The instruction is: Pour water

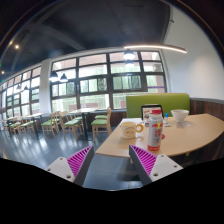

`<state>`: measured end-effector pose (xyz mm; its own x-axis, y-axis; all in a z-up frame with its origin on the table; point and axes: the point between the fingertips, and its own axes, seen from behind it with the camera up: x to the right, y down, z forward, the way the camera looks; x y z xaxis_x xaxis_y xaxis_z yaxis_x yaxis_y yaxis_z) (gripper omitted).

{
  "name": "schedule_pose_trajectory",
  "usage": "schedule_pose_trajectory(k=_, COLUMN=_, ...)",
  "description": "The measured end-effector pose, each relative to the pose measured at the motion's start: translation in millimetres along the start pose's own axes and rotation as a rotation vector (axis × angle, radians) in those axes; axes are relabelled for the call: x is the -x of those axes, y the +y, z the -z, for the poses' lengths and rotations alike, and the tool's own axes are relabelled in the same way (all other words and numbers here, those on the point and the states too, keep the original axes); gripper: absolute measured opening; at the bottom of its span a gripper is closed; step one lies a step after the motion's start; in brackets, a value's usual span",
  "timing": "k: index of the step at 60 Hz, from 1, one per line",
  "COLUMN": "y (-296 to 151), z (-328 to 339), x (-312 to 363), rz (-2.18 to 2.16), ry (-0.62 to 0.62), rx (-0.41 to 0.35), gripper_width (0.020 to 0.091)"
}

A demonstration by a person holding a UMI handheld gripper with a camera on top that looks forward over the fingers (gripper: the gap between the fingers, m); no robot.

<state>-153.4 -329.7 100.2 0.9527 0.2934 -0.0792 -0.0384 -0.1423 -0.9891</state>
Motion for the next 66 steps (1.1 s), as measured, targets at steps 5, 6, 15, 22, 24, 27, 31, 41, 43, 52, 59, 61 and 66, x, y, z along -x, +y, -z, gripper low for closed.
schedule_pose_trajectory(k=5, y=0.2, z=-0.8, x=-4.0, rz=0.014, ry=0.005, rx=0.001, gripper_width=0.0799)
schedule_pose_trajectory(k=6, y=0.7, z=-0.9, x=-5.2, rz=0.016, ry=0.004, rx=0.005, gripper_width=0.0799)
schedule_pose_trajectory(k=15, y=0.5, z=-12.4, x=-32.8, rz=0.028, ry=0.050, rx=0.008, gripper_width=0.0798)
schedule_pose_trajectory(k=22, y=-5.8, z=-19.9, x=-81.8, rz=0.056, ry=0.137, rx=-0.001, gripper_width=0.0800)
schedule_pose_trajectory(k=24, y=-7.1, z=-29.2, x=-84.8, rz=0.060, ry=0.161, rx=-0.020, gripper_width=0.0802)
schedule_pose_trajectory(k=27, y=-13.8, z=-39.8, x=-104.1, rz=0.067, ry=0.178, rx=-0.051, gripper_width=0.0804)
schedule_pose_trajectory(k=31, y=-17.6, z=-53.5, x=-127.7, rz=0.073, ry=0.226, rx=-0.058, gripper_width=0.0801)
schedule_pose_trajectory(k=41, y=-31.9, z=-105.3, x=-185.0, rz=0.113, ry=0.277, rx=-0.090, gripper_width=0.0796)
schedule_pose_trajectory(k=43, y=-33.2, z=-118.6, x=-191.0, rz=0.110, ry=0.279, rx=-0.094, gripper_width=0.0797)
schedule_pose_trajectory(k=52, y=-43.8, z=-165.5, x=-194.7, rz=0.061, ry=0.262, rx=-0.132, gripper_width=0.0788)
schedule_pose_trajectory(k=59, y=-35.5, z=-187.2, x=-205.0, rz=0.060, ry=0.306, rx=-0.124, gripper_width=0.0538)
schedule_pose_trajectory(k=61, y=-42.0, z=-189.4, x=-208.3, rz=0.051, ry=0.322, rx=-0.166, gripper_width=0.0532)
schedule_pose_trajectory(k=66, y=-44.7, z=-187.1, x=-209.0, rz=0.036, ry=0.347, rx=-0.192, gripper_width=0.0513)
